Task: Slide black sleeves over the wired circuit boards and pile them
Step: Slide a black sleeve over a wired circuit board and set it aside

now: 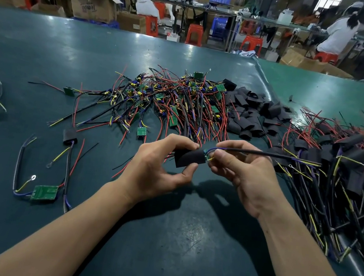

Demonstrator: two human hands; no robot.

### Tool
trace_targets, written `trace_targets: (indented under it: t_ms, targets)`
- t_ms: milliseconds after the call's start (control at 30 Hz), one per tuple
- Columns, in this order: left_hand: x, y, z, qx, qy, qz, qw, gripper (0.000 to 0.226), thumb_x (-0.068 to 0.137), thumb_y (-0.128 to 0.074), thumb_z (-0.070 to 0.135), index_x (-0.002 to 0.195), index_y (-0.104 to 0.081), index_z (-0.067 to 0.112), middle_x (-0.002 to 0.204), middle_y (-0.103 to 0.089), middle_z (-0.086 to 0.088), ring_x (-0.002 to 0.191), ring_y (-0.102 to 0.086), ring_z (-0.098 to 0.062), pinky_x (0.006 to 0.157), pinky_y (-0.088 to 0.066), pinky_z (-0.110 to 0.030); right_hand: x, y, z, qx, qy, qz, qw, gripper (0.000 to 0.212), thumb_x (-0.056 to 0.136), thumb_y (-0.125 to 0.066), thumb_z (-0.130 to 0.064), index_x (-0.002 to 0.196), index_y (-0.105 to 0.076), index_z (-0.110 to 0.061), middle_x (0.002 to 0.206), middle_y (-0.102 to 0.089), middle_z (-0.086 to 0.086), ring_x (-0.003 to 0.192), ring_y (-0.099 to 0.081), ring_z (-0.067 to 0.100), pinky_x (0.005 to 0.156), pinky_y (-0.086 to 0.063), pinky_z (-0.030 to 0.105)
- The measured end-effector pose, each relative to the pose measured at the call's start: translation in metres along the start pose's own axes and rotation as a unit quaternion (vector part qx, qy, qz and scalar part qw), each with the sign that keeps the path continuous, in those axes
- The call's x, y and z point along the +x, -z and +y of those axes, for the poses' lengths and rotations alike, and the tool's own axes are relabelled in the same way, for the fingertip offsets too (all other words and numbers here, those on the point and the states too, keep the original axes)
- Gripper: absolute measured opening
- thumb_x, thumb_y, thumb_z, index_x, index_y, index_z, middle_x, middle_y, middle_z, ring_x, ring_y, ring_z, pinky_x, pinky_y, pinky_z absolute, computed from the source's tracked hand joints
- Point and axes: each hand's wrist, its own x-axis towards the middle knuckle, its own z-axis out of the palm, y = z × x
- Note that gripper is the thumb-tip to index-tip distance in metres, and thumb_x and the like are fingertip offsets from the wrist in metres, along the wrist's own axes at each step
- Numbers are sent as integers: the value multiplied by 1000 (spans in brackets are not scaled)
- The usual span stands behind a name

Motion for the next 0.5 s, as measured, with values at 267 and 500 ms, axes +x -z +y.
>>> trace_targets:
  t_ms: [267,500]
  targets:
    - [0,0,0,1,-10,-22,1000,35,75,-82,2,105,-66,-1,103,-73,-8,91,-72,-20,79,-59,-39,1,2,1,-18,-46,7,999,20,80,-69,-12,95,-65,0,63,-62,3,54,-56,12,50,-48,18]
    - [0,-2,1,49,-41,-38,997,36,77,-81,7,109,-64,7,102,-73,-5,89,-71,-20,78,-56,-36,-1,-1,4,14,-84,-11,996,19,70,-74,-16,86,-70,-5,68,-69,7,54,-61,12,52,-51,18]
